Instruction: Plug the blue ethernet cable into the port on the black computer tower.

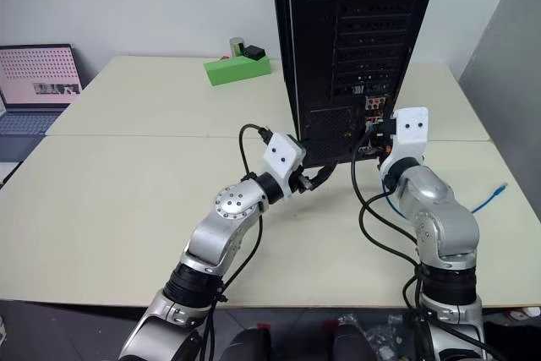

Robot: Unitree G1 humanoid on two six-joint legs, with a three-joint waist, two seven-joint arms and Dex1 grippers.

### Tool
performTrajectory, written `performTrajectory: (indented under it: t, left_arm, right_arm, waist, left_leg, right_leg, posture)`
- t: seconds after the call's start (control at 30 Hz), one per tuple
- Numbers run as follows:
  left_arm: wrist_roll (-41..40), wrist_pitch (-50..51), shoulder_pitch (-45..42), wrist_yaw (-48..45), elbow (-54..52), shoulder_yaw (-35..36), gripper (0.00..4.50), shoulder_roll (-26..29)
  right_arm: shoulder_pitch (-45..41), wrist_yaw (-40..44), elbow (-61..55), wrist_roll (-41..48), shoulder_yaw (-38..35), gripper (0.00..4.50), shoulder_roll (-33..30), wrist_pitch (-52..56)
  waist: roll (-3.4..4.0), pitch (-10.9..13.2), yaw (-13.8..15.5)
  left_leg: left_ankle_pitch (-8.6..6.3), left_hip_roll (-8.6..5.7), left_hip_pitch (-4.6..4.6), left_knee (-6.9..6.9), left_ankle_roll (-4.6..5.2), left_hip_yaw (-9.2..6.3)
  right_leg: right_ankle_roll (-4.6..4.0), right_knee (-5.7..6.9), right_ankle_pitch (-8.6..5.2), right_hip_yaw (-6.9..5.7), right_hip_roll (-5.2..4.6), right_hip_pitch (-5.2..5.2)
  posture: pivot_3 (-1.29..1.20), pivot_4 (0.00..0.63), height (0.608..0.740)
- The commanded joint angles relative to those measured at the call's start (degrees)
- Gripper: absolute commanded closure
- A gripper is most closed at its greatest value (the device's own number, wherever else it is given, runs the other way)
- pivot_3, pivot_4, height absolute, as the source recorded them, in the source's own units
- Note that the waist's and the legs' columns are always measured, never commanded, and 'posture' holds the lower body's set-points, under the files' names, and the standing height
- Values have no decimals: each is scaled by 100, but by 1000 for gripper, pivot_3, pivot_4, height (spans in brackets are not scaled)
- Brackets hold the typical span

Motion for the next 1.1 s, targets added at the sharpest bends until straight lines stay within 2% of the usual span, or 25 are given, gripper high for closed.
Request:
performTrajectory:
  t: [0.03,0.47,1.1]
  left_arm:
    - [82,-108,8,6,-197,-25,933,-14]
    - [167,-101,8,6,-226,-7,933,-33]
    - [196,-124,1,8,-207,15,933,-29]
  right_arm:
    - [-271,104,185,-114,-14,4500,-70,-266]
    - [-603,325,877,-412,51,4500,-169,-721]
    - [-578,472,974,-785,317,4500,-168,-994]
  waist:
    - [0,0,-1]
    - [0,0,-19]
    - [0,0,-86]
  left_leg:
    - [0,0,0,0,0,0]
    - [0,0,1,0,0,1]
    - [0,1,3,0,0,2]
  right_leg:
    - [0,0,0,1,0,0]
    - [0,1,0,2,0,-1]
    - [0,3,0,3,1,-1]
  posture:
    - [0,150,740]
    - [0,150,740]
    - [0,150,740]
